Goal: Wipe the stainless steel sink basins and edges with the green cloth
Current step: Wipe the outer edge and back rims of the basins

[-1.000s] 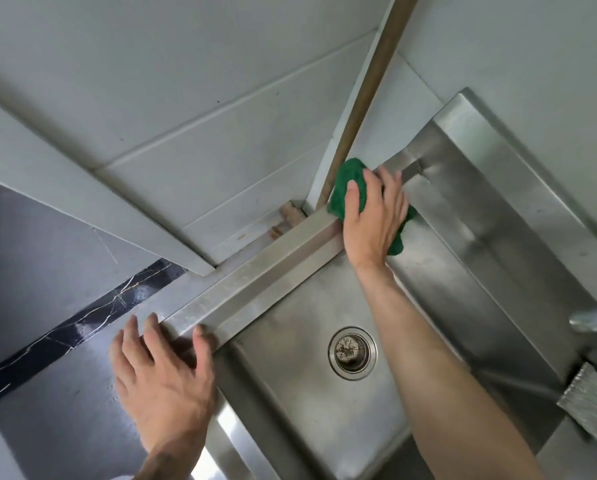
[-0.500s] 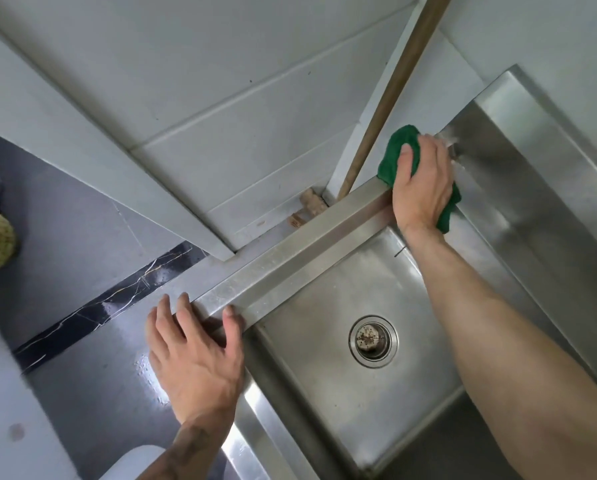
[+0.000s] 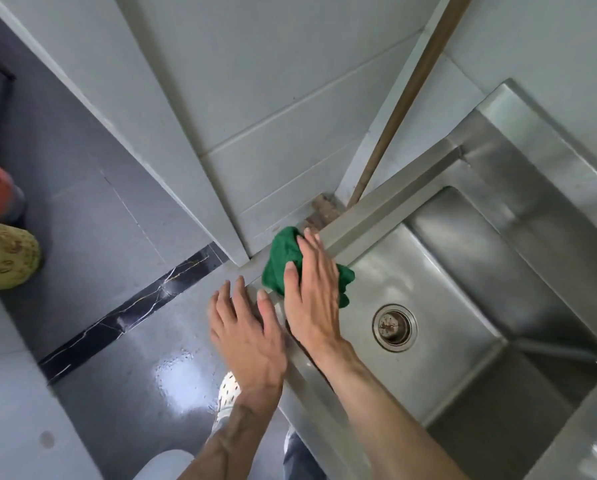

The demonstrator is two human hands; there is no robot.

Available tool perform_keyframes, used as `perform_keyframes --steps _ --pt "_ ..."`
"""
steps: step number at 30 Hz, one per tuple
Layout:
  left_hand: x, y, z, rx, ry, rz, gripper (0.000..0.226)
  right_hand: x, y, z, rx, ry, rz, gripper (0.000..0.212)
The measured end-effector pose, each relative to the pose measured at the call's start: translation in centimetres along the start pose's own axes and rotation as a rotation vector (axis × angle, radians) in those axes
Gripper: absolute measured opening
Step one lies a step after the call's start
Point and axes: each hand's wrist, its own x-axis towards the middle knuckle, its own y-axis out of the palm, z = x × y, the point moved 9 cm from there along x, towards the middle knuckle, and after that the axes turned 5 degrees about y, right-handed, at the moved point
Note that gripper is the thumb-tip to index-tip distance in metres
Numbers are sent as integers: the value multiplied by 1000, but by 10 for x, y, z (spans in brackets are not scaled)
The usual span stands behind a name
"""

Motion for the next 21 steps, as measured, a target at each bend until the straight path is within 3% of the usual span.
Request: perform_keyframes --steps 9,13,17,21 --pt "15 -22 25 -369 107 210 40 -63 32 36 146 35 164 61" --pt "15 -39 21 -415 93 198 27 -71 20 43 162 86 161 44" --pt "3 -55 4 -464 152 294 19 -89 -11 51 176 132 80 32" --pt "-23 -74 -34 -463 268 434 23 -122 -55 41 435 260 38 49"
